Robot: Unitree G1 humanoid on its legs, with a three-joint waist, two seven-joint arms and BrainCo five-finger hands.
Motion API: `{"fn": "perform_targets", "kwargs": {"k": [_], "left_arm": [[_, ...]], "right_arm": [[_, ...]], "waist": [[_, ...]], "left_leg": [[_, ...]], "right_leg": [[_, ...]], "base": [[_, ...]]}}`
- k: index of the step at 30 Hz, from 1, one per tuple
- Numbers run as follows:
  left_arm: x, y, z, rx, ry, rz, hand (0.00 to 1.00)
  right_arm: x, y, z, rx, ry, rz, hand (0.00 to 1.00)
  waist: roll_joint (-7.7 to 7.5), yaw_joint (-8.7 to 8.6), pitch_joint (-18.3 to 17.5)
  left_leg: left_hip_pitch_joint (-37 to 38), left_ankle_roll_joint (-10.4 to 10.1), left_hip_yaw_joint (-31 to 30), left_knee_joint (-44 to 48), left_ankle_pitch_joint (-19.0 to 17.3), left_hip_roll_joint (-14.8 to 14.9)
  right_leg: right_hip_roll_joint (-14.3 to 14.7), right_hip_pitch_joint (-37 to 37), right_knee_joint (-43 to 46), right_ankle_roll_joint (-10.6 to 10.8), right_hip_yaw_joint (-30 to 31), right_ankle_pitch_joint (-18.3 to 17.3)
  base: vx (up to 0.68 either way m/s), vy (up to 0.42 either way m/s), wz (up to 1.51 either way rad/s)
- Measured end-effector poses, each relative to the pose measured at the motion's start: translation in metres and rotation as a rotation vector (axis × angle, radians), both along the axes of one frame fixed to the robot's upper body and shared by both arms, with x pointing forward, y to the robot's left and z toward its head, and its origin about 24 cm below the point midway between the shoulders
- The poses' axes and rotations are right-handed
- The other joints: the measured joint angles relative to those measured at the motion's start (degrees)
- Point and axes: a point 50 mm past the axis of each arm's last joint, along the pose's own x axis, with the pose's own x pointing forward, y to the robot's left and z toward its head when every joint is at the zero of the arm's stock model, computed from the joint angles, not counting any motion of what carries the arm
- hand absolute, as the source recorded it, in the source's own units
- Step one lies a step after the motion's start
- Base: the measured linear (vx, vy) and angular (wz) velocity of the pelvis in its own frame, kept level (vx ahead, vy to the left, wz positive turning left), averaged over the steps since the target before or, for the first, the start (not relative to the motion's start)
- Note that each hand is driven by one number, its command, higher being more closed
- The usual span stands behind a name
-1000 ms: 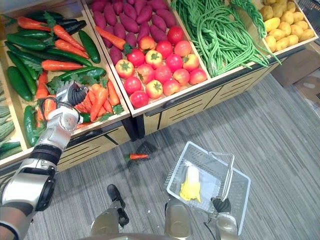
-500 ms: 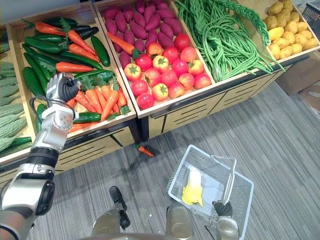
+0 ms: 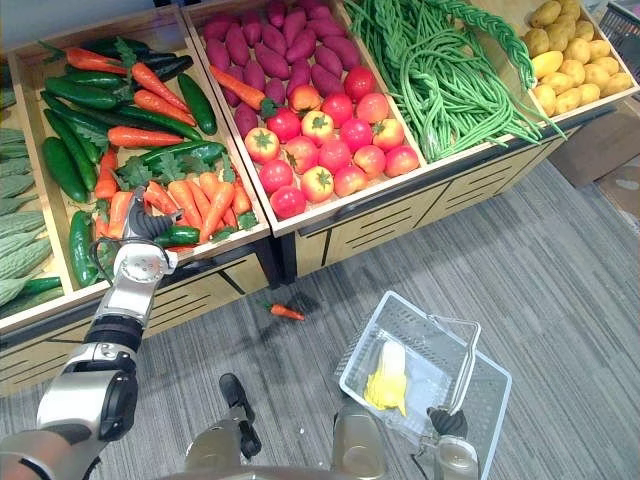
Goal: Pick vegetable in the basket
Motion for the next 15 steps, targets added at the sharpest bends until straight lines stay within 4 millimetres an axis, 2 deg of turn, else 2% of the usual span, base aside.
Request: {"fn": "perform_targets", "kwargs": {"k": [8,15], "left_arm": [[0.001,-0.010,-0.006,0.021,0.026,-0.027,0.00],[0.001,-0.020,-0.002,0.061,-0.002,-0.056,0.00]], "right_arm": [[0.000,0.003,-0.002,0.006,0.008,0.009,1.00],[-0.001,0.004,-0.003,0.009,0.015,0.012,1.00]], "waist": [[-0.18,-0.16,-1.13],[-0.21,-0.18,-1.83]], "left_leg": [[-0.06,-0.02,0.30,0.00,-0.02,-0.02],[-0.06,0.00,0.18,0.00,0.00,-0.12]], "right_leg": [[0.06,-0.30,-0.01,0.04,0.36,0.03],[-0.03,-0.25,-0.04,0.11,0.38,0.08]], "base": [[0.03,-0.011,-0.02],[0.00,-0.002,0.00]]}}
